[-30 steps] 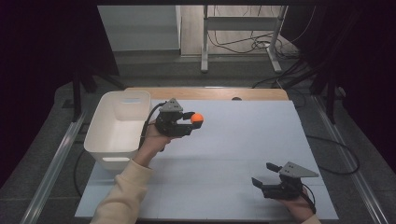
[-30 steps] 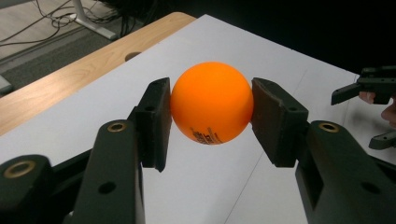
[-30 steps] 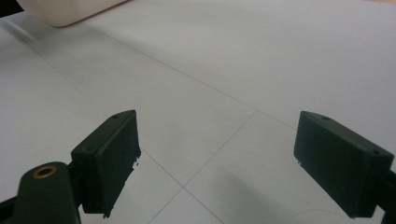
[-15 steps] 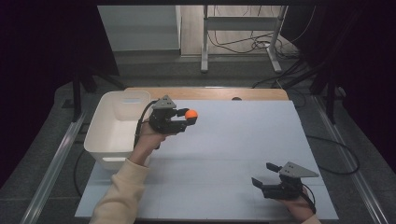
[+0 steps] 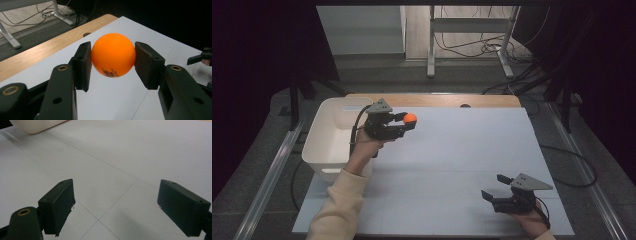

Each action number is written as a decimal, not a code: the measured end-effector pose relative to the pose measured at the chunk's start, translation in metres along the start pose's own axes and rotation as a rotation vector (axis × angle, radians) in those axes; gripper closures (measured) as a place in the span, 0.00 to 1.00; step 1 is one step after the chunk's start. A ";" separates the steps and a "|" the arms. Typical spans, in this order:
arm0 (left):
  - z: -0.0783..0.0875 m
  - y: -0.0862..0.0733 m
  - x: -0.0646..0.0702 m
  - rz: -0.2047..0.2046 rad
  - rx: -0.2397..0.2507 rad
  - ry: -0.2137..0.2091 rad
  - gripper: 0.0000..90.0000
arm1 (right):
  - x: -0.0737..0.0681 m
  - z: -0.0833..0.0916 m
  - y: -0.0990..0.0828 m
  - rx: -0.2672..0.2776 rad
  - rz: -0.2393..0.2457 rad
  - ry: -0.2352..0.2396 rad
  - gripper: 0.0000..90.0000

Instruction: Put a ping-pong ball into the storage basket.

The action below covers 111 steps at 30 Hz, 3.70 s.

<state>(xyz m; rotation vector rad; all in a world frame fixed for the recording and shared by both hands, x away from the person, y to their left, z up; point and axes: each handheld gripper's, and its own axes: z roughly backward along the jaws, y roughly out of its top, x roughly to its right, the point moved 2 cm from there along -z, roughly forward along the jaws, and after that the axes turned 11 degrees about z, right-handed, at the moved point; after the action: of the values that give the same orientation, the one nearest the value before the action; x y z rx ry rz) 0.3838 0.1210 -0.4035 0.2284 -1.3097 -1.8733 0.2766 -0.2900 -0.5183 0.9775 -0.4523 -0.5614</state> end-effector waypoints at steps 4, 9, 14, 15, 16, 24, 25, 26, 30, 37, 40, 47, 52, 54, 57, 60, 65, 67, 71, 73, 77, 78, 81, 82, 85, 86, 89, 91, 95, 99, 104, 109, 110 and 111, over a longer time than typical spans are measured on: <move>0.002 0.000 -0.003 0.007 0.004 0.010 0.55 | 0.000 0.000 0.000 0.000 0.000 0.000 0.17; 0.005 0.001 -0.006 0.007 0.008 0.026 0.55 | 0.000 0.000 0.000 0.000 0.000 0.000 0.17; 0.008 0.001 -0.008 0.014 0.015 0.032 0.55 | 0.000 0.000 0.000 0.000 0.000 0.000 0.17; 0.008 0.001 -0.009 0.015 0.016 0.033 0.55 | 0.000 0.000 0.000 -0.001 0.000 0.000 0.17; 0.008 0.001 -0.009 0.015 0.016 0.035 0.55 | 0.000 0.000 0.000 -0.001 0.000 0.000 0.17; 0.009 0.001 -0.013 0.017 0.012 0.058 0.55 | 0.000 0.000 0.000 -0.001 0.001 -0.001 0.17; 0.009 0.001 -0.013 0.019 0.013 0.060 0.55 | 0.000 0.000 0.000 -0.001 0.001 -0.001 0.17; 0.010 0.001 -0.013 0.019 0.013 0.060 0.55 | 0.000 0.000 0.000 0.000 0.001 -0.001 0.17; 0.011 0.001 -0.015 0.023 0.016 0.063 0.55 | 0.000 0.000 0.000 -0.001 0.001 -0.001 0.17; 0.016 0.001 -0.018 0.033 0.026 0.067 0.55 | 0.000 0.000 0.000 -0.002 0.000 0.000 0.17; 0.019 0.002 -0.021 0.039 0.029 0.085 0.55 | 0.000 0.000 0.000 -0.003 0.001 0.001 0.17; 0.028 0.003 -0.028 0.053 0.049 0.124 0.55 | 0.000 0.000 0.000 -0.004 0.001 0.001 0.17; 0.032 0.003 -0.032 0.064 0.058 0.136 0.55 | 0.000 0.000 0.000 -0.004 0.002 0.001 0.17; 0.033 0.003 -0.033 0.065 0.059 0.140 0.55 | 0.000 0.000 0.000 -0.004 0.002 0.001 0.17; 0.034 0.003 -0.035 0.064 0.058 0.162 0.55 | 0.000 0.000 0.000 -0.008 0.004 0.001 0.17; 0.036 0.003 -0.037 0.070 0.062 0.165 0.55 | 0.000 0.000 0.000 -0.007 0.004 0.000 0.17; 0.040 0.003 -0.040 0.074 0.072 0.178 0.55 | 0.000 0.000 0.000 -0.007 0.004 0.000 0.17; 0.042 0.003 -0.041 0.078 0.076 0.182 0.55 | 0.000 0.000 0.000 -0.008 0.004 0.000 0.17; 0.047 0.003 -0.045 0.088 0.086 0.193 0.55 | 0.000 0.000 0.000 -0.008 0.005 -0.001 0.17; 0.049 0.003 -0.046 0.090 0.090 0.202 0.55 | 0.000 0.000 0.000 -0.008 0.005 -0.001 0.17; 0.052 0.003 -0.049 0.093 0.094 0.214 0.55 | 0.000 0.000 0.000 -0.008 0.005 -0.001 0.17; 0.052 0.003 -0.049 0.094 0.094 0.218 0.55 | 0.000 0.000 0.000 -0.008 0.006 -0.001 0.17; 0.053 0.002 -0.051 0.096 0.094 0.228 0.55 | 0.000 0.000 0.000 -0.009 0.005 -0.001 0.17; 0.055 0.002 -0.052 0.100 0.098 0.232 0.55 | 0.000 0.000 0.000 -0.011 0.007 -0.003 0.17; 0.056 0.002 -0.055 0.106 0.102 0.237 0.55 | 0.000 0.000 0.000 -0.009 0.006 -0.001 0.17; 0.056 0.002 -0.055 0.106 0.102 0.237 0.55 | 0.000 0.000 0.000 -0.009 0.006 -0.001 0.17; 0.060 0.001 -0.058 0.115 0.109 0.242 0.55 | 0.000 0.000 0.000 -0.006 0.004 -0.001 0.17; 0.062 0.001 -0.060 0.120 0.112 0.251 0.55 | 0.000 0.000 0.000 -0.006 0.005 -0.001 0.17; 0.065 0.000 -0.065 0.130 0.116 0.264 0.55 | 0.000 0.000 0.000 -0.008 0.006 -0.003 0.17; 0.067 0.000 -0.067 0.131 0.116 0.285 0.55 | 0.000 0.000 0.000 -0.012 0.007 -0.004 0.17; 0.070 -0.001 -0.068 0.133 0.115 0.302 0.55 | 0.000 0.000 0.000 -0.011 0.007 -0.004 0.17; 0.069 -0.002 -0.071 0.136 0.108 0.316 0.55 | 0.000 -0.001 0.000 -0.009 0.006 -0.003 0.17; 0.068 -0.002 -0.071 0.136 0.105 0.321 0.55 | 0.000 -0.001 0.000 -0.009 0.006 -0.004 0.17; 0.068 -0.002 -0.072 0.136 0.100 0.329 0.55 | 0.000 -0.001 0.000 -0.009 0.006 -0.004 0.17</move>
<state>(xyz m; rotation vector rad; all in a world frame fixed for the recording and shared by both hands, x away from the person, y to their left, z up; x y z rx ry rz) 0.3912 0.2194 -0.3964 0.4674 -1.1622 -1.5802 0.2766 -0.2896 -0.5190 0.9662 -0.4556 -0.5594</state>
